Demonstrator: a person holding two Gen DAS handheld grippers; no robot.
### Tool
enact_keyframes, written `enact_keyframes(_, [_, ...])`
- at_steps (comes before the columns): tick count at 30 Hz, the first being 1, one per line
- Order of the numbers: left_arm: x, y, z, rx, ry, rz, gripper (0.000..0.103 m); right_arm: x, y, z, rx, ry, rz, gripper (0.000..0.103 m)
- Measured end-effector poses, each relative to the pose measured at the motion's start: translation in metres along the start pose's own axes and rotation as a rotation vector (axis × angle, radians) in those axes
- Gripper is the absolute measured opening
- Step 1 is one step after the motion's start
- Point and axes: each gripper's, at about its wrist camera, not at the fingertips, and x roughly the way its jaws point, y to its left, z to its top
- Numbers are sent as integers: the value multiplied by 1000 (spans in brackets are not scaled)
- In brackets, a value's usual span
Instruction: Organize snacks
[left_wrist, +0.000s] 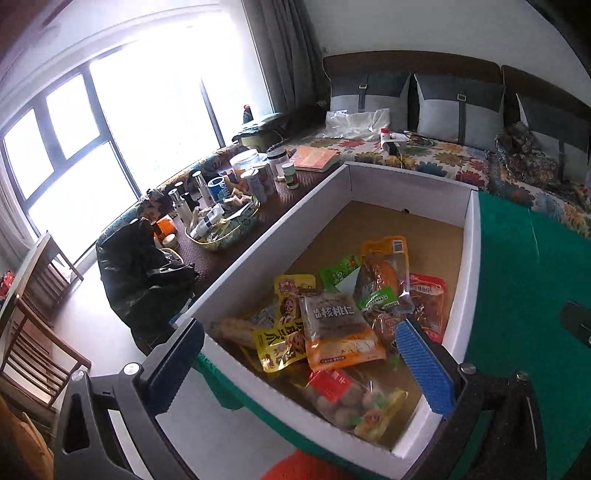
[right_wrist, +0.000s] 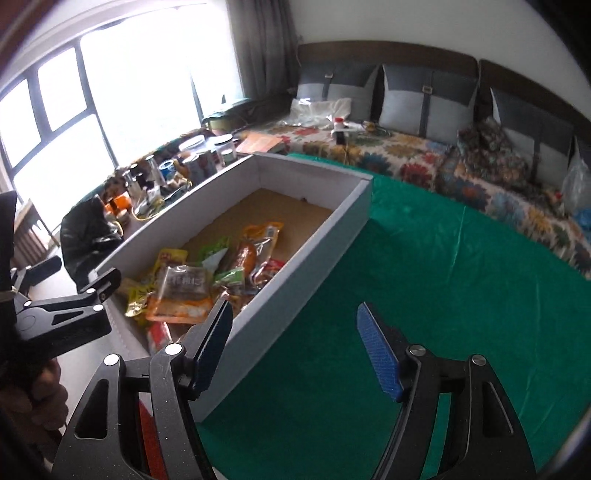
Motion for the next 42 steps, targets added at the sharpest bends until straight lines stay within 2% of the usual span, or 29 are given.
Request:
enact_keyframes(3, [-9,-1,-1,19,-22,14,103,-3,15,4,-38,7,-16,73])
enact_keyframes(6, [-14,-1,-3,44,-53,57,103,-7,23,8,-45,-1,9,73])
enact_keyframes(11, [-12,9,-1,34,-34,50,103,-10,36,14,-57,-5,17,73])
enact_keyframes(15, [-9,13,-1,43,-39,78,103,-10,46,17,-75,-10,16,74])
enact_keyframes(25, [0,36,2,-19,28,16,103,3,64,19,-106,31,21,74])
enact_keyframes(35, [-1,53,15,-78,40,-25,103,10,75,29,-125,84,41,74])
enact_keyframes(42, [6,58,19,-106,54,-46,103,17,83,37,-158,90,31,74])
